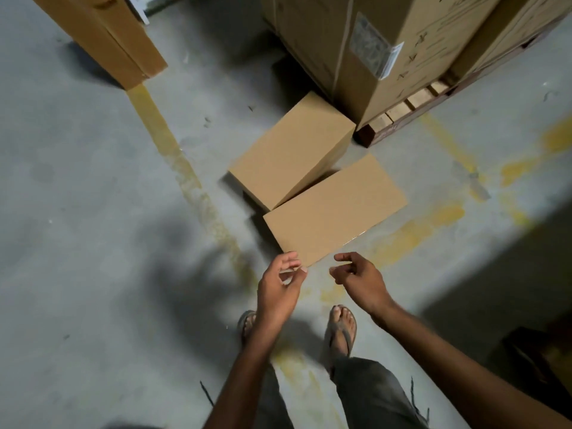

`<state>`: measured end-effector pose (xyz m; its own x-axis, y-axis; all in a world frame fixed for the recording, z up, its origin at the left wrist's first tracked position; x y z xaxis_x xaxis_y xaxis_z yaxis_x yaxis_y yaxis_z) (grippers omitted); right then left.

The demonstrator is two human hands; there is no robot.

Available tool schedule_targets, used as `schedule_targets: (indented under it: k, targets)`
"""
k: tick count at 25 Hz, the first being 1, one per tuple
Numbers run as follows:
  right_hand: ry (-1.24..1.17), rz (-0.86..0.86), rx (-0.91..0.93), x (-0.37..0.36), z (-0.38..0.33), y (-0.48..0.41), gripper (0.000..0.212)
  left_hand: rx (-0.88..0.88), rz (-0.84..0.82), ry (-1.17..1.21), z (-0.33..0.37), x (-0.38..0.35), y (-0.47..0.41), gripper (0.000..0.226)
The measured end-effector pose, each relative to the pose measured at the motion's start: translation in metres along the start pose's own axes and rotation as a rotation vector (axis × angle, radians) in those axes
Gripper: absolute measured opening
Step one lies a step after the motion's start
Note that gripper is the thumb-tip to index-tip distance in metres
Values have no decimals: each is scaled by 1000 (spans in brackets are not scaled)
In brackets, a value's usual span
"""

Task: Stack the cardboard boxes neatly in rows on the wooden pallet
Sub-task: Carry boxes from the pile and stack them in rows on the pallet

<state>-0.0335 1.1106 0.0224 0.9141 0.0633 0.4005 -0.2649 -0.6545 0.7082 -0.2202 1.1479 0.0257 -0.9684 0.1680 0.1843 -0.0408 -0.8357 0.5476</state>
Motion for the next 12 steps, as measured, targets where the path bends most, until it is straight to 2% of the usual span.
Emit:
schedule_targets:
  k: [3,7,10,12]
  targets:
    - [216,-104,5,-37,4,-73,34,83,-46,-73,-41,9,-72,30]
    - [408,-89,-55,-116,47,-168,53,129,-144,-243,-97,26,-175,29]
    - [557,-52,-118,-168,87,-227,70,78,-196,-353,-131,32,-244,47]
    - [648,-34,-116,-196,108,-249,73,42,-166,-406,-151,32,-287,69]
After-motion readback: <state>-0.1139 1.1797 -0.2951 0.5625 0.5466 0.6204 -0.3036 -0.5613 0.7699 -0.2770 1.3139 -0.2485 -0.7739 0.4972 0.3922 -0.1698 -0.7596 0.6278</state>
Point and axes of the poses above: each hand's wrist, its own y-axis away from the middle knuckle, its own x-axis out of the back of the hand, z = x × y, the point moved 4 cm from there along -y, towards the middle knuckle, and after that the axes turned 8 degrees about y, right-handed, at the moved point
